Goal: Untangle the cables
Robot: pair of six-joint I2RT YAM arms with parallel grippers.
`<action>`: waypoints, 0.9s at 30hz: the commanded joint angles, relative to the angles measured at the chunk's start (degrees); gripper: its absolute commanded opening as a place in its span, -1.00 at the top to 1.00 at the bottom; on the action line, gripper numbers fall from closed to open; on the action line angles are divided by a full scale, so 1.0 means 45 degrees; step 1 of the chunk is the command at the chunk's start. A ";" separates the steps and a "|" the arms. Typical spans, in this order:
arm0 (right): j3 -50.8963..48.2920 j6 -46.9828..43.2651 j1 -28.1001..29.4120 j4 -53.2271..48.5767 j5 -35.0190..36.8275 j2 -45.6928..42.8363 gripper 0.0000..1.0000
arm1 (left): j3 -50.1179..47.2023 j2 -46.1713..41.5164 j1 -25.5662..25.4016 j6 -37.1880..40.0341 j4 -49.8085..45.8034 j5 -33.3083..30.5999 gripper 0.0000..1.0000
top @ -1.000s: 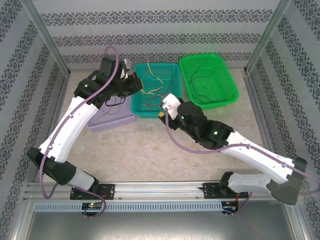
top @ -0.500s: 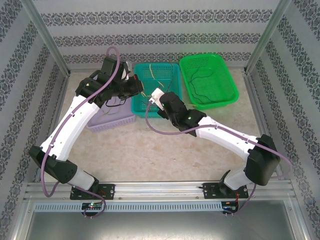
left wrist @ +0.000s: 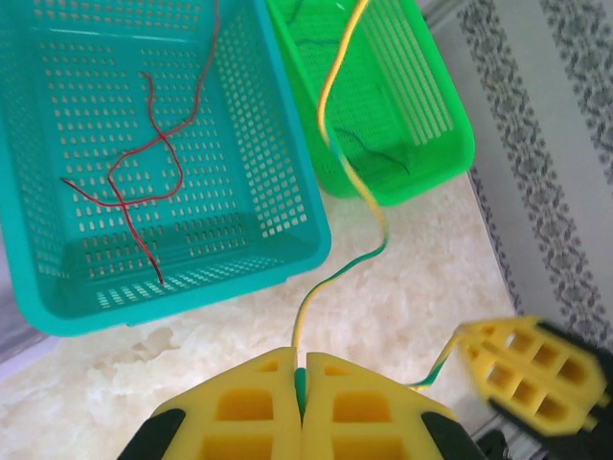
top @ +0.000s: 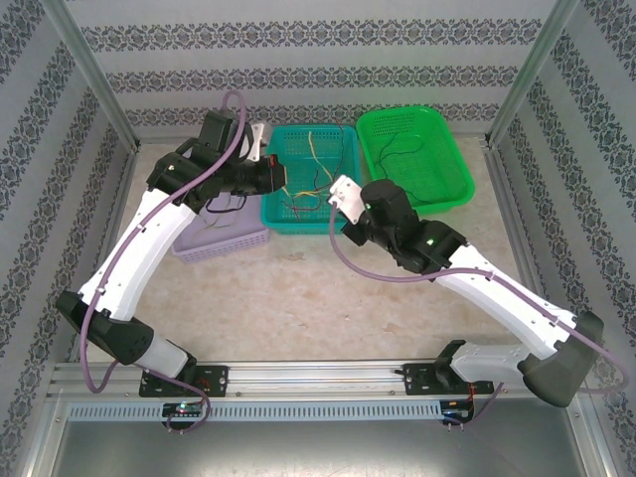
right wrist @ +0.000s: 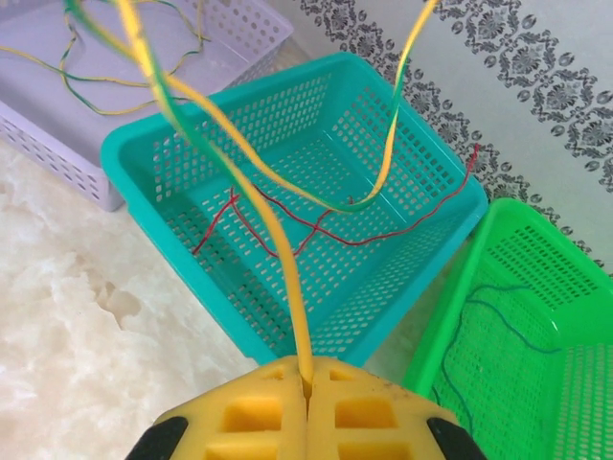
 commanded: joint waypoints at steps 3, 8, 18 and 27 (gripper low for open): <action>0.1001 -0.1158 -0.0882 -0.1224 -0.0159 0.0466 1.00 | -0.0995 -0.0516 -0.0215 0.2022 0.0288 0.1543 1.00; 0.1596 -0.2432 -0.1476 -0.0860 -0.0423 0.0910 1.00 | -0.1364 -0.0661 -0.1244 0.2995 -0.0070 0.2210 1.00; 0.1968 -0.5356 -0.2614 -0.0107 -0.1625 0.1503 1.00 | -0.1494 -0.0605 -0.3179 0.3987 -0.1184 0.2566 1.00; 0.1979 -0.6588 -0.3923 0.0235 -0.3237 0.1195 1.00 | -0.1196 -0.0207 -0.3875 0.4565 -0.2114 0.2593 1.00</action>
